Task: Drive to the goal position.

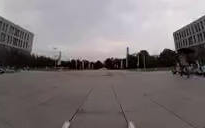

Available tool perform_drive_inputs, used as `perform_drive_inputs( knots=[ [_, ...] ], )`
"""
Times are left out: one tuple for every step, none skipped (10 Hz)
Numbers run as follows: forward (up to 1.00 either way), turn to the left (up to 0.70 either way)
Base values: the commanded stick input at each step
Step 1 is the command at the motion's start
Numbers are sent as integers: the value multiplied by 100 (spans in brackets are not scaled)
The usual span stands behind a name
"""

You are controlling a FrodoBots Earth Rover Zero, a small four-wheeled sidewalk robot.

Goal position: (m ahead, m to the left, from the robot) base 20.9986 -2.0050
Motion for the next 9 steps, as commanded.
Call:
perform_drive_inputs(
  knots=[
    [60, 0],
    [60, 0],
    [60, 0],
    [60, 0],
    [60, 0],
    [60, 0],
    [60, 0],
    [60, 0],
    [60, 0]
  ],
)
